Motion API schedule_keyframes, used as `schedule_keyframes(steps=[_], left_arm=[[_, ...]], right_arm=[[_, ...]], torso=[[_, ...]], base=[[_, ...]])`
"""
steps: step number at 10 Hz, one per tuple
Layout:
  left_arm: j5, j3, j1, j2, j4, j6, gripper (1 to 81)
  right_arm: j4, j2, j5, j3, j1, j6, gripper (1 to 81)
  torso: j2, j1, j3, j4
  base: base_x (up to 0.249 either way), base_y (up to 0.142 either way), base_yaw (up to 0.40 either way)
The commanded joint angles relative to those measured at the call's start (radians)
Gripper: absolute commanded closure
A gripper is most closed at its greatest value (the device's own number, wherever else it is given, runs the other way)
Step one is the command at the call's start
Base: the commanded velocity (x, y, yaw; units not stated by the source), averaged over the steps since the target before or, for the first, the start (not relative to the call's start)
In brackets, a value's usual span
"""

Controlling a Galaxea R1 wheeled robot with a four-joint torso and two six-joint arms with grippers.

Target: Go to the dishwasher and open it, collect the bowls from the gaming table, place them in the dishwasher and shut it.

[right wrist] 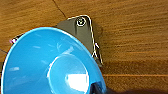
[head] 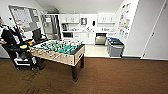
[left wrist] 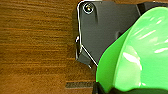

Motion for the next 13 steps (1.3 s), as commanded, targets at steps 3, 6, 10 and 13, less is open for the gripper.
schedule_keyframes(steps=[3,6,10,13], left_arm=[[0.055,-0.007,-0.023,-0.040,0.007,0.005,81.1],[0.055,-0.007,-0.023,-0.037,0.009,0.005,81.1],[0.055,-0.007,-0.023,-0.036,0.009,0.005,81.1],[0.055,-0.007,-0.023,-0.034,0.009,0.005,81.1]], right_arm=[[-0.015,-0.027,-0.051,0.008,0.015,-0.002,81.1],[-0.015,-0.027,-0.051,0.008,0.015,-0.002,81.1],[-0.015,-0.024,-0.053,0.008,0.018,-0.002,81.1],[-0.015,-0.021,-0.053,0.008,0.018,-0.002,81.1]], torso=[[0.000,0.000,0.000,0.000],[0.000,-0.001,0.000,0.000],[0.000,0.000,0.000,0.000],[0.000,0.000,0.000,0.000]], base=[[0.224,0.000,0.000],[0.224,0.000,0.000],[0.225,0.000,0.000],[0.227,-0.025,0.000]])
